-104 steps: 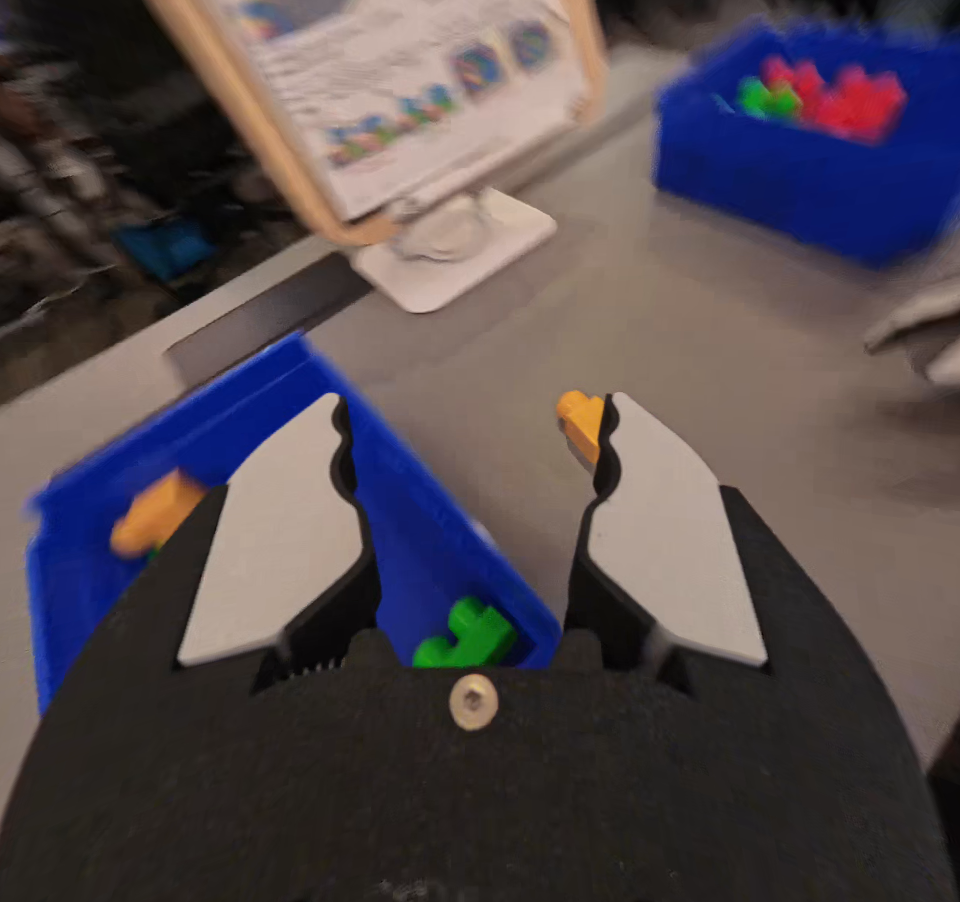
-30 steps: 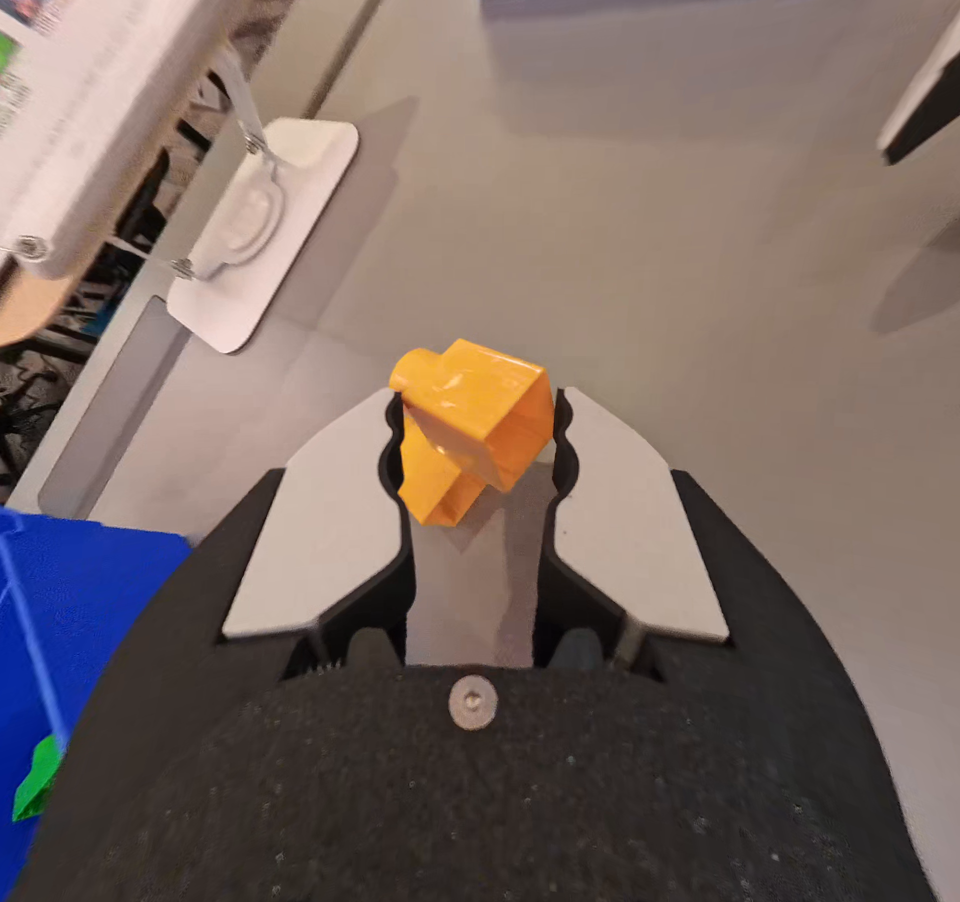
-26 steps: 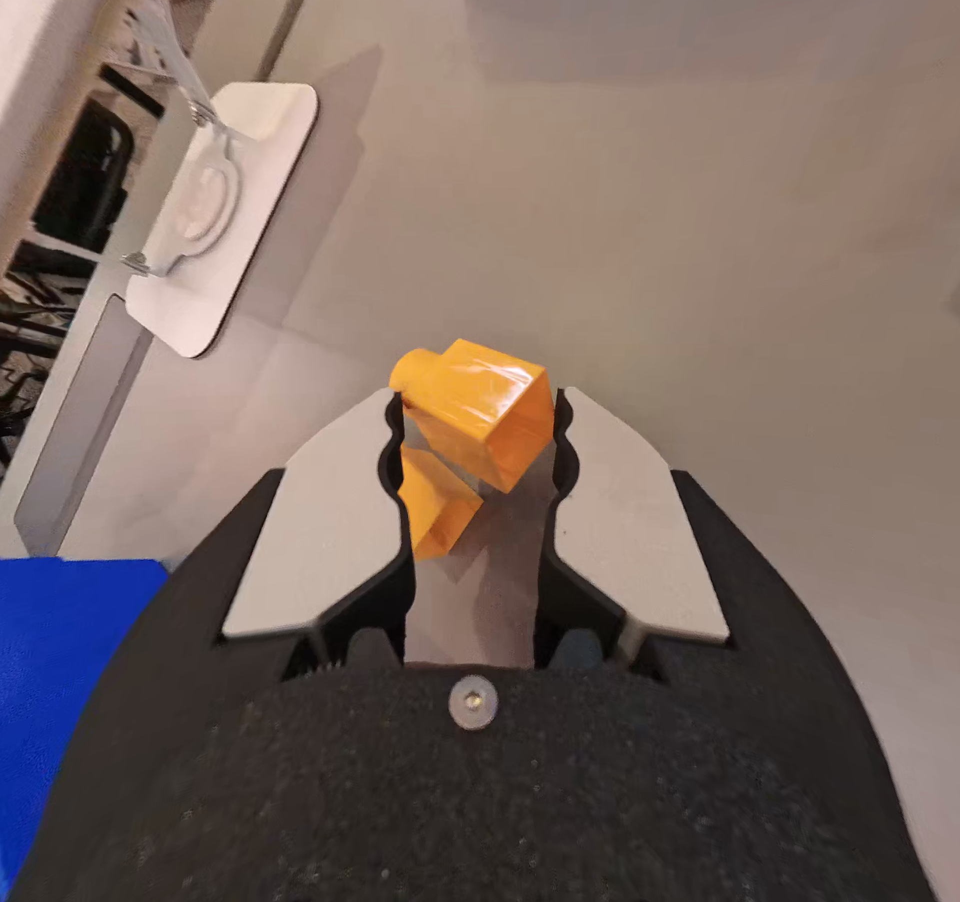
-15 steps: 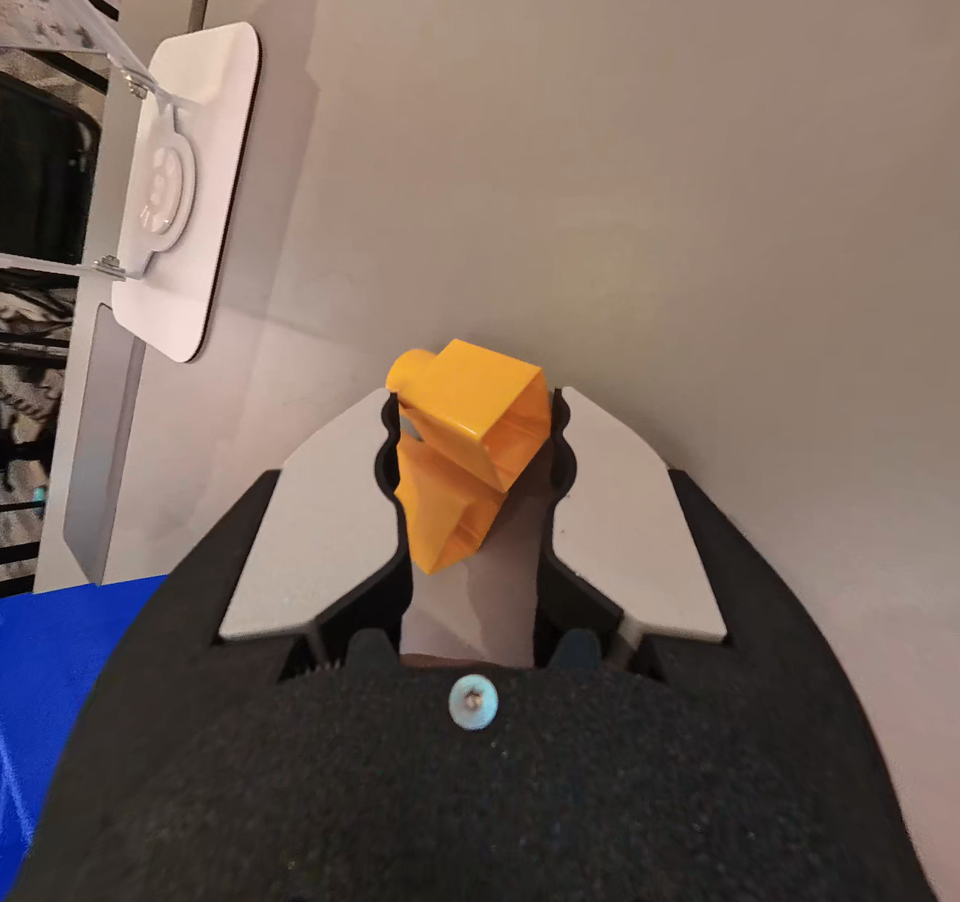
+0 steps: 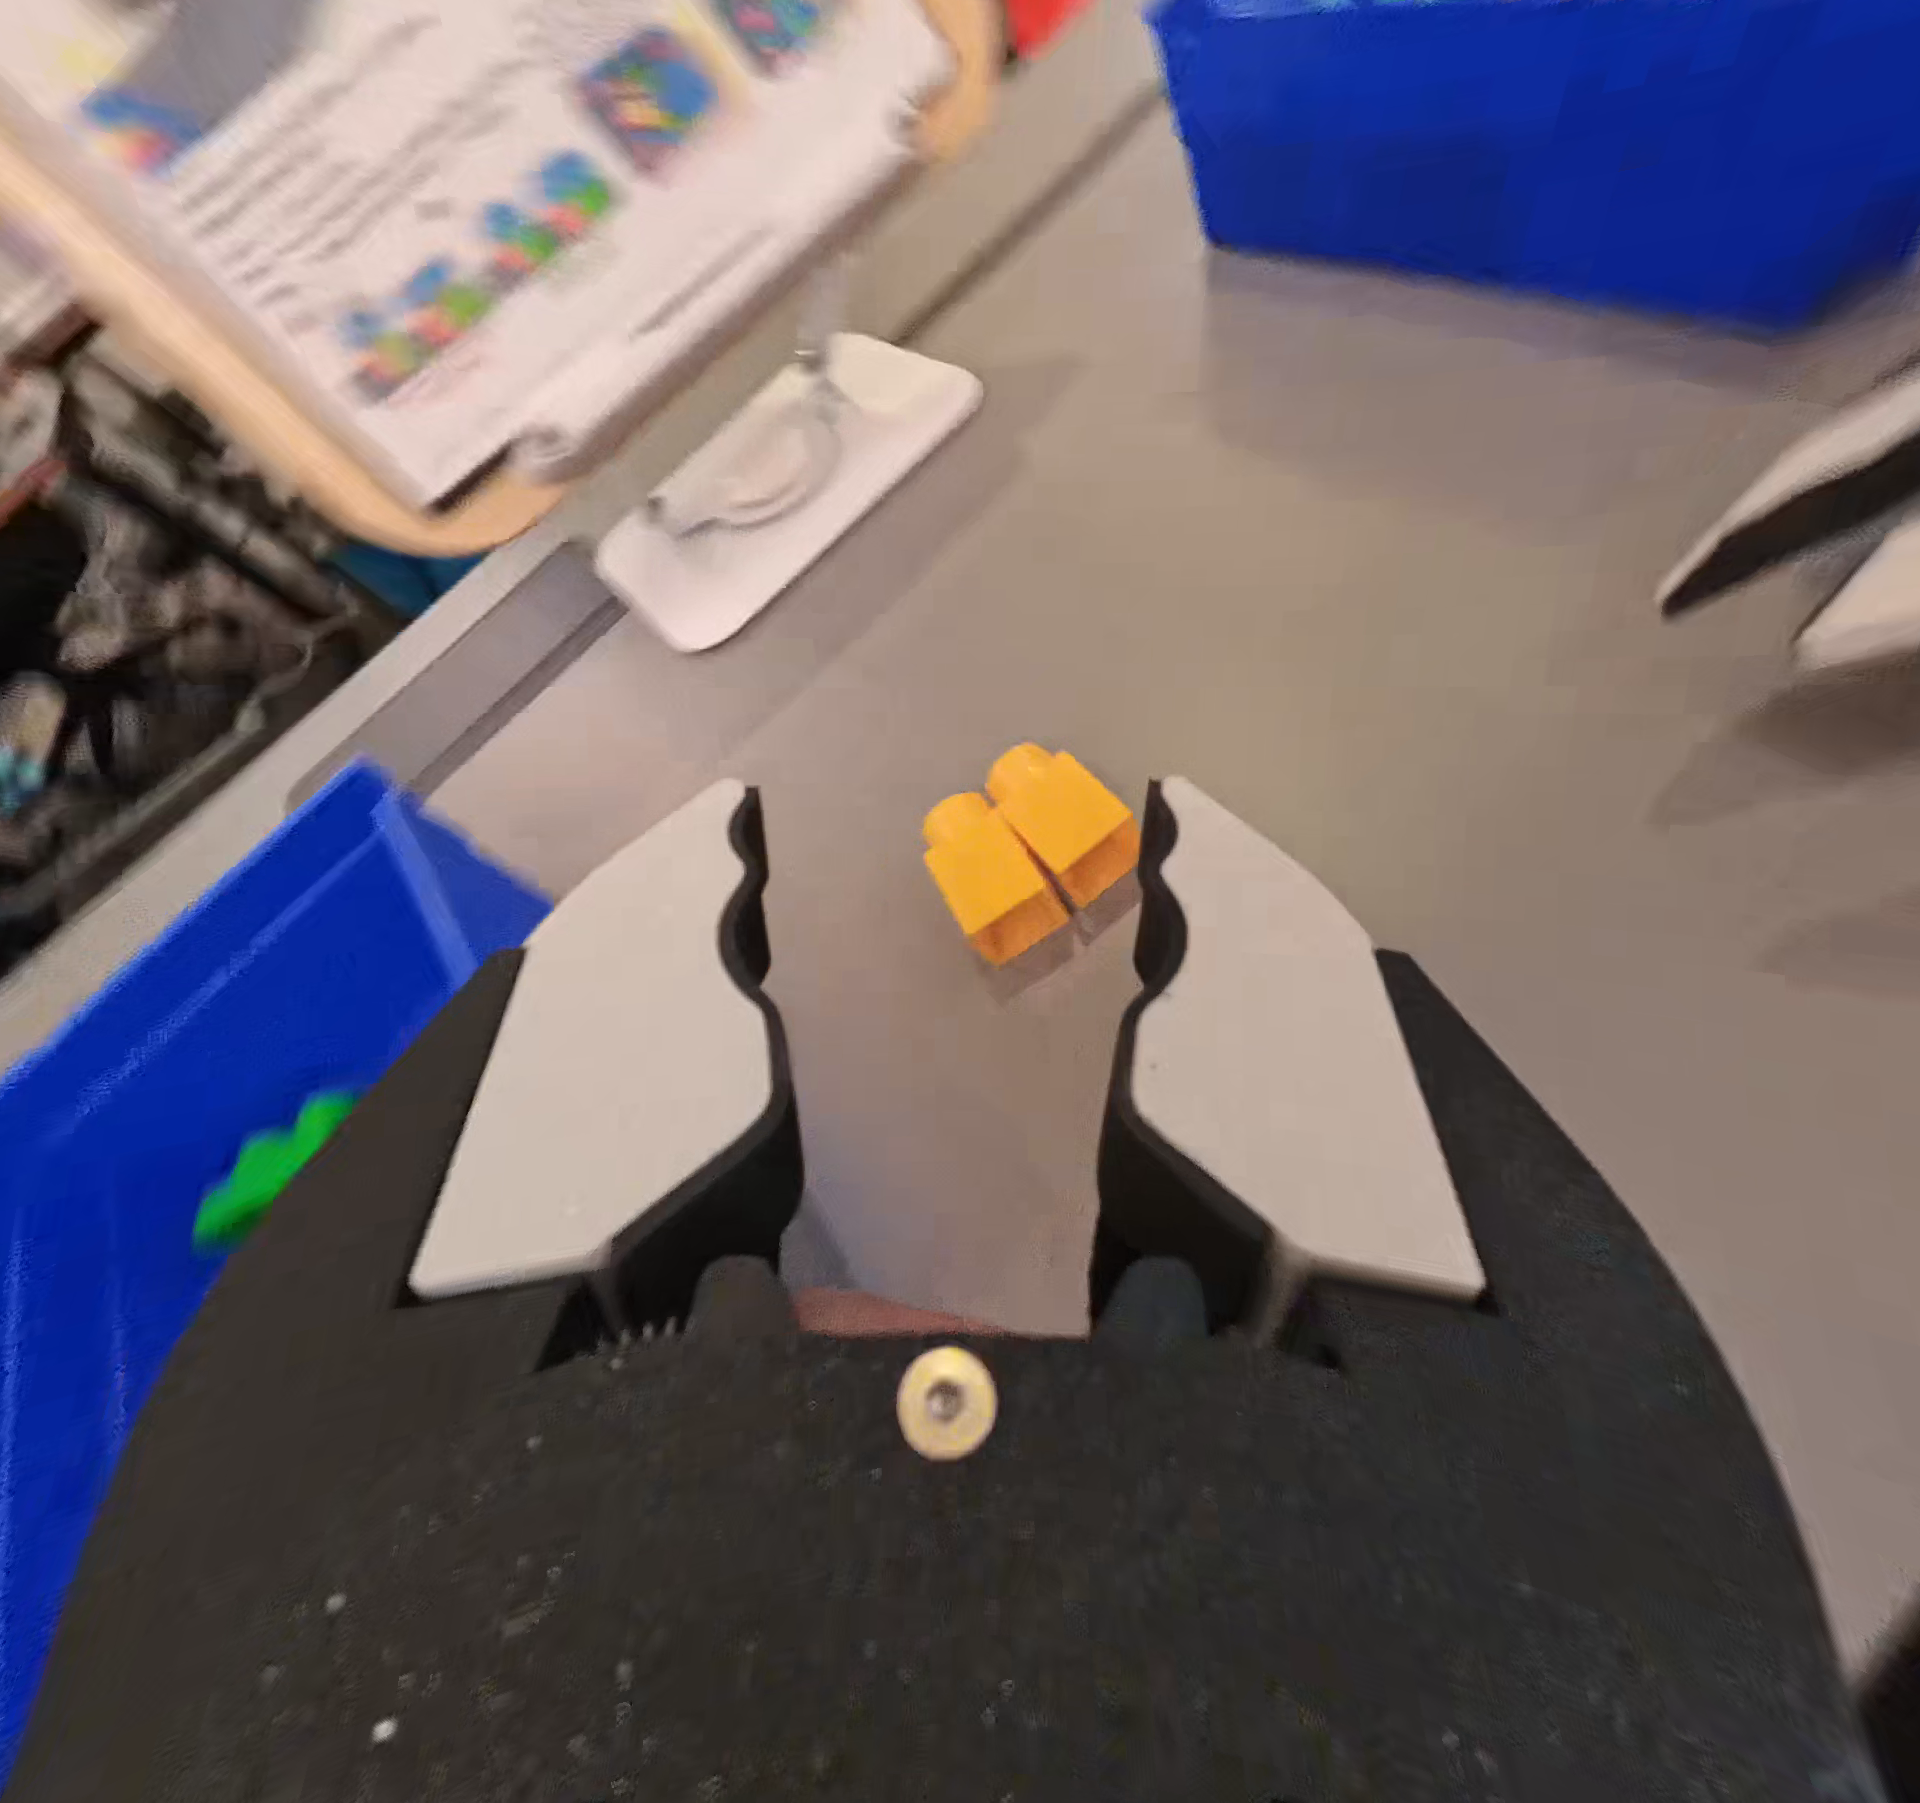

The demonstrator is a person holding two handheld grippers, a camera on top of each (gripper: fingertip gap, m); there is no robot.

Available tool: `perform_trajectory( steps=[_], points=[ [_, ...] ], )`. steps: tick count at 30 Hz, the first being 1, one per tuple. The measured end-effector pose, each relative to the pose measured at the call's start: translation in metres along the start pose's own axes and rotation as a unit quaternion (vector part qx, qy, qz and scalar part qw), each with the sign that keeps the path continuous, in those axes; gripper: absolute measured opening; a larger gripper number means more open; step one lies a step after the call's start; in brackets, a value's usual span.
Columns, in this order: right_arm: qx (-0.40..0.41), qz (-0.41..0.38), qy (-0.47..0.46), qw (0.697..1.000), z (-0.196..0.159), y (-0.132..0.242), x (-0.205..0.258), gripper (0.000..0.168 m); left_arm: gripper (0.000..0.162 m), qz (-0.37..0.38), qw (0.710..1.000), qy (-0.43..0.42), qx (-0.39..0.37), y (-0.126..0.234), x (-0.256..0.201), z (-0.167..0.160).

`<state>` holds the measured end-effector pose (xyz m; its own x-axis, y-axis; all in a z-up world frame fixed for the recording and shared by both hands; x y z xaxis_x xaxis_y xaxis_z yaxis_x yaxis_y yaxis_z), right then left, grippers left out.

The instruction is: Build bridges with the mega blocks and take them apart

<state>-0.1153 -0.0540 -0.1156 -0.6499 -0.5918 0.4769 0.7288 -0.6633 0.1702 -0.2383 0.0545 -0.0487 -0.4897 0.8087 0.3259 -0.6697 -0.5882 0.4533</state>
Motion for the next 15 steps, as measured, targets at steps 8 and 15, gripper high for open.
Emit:
perform_trajectory(
  steps=[8, 15],
  points=[
    [-0.023, 0.002, 0.007, 1.000, 0.024, 0.013, 0.003, 0.038, 0.075, 0.201, 0.944, 0.262, 0.005, 0.133, 0.056, -0.101],
    [-0.017, -0.031, 0.039, 0.999, 0.026, 0.010, -0.011, 0.038, 0.074, 0.152, 0.928, 0.340, -0.004, 0.142, 0.034, -0.130]
  ],
)
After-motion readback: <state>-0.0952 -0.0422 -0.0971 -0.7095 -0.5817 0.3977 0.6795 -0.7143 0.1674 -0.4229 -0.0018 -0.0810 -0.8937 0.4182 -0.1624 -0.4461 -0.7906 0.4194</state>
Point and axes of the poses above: each gripper's, where its closed fingertips meet, y back along the fingers, z out of its top, x = y × z across the jaws, the point moved 1 cm from there along y, back along the fingers, and after that the axes turned 4 degrees about y, right-handed, at the moved point
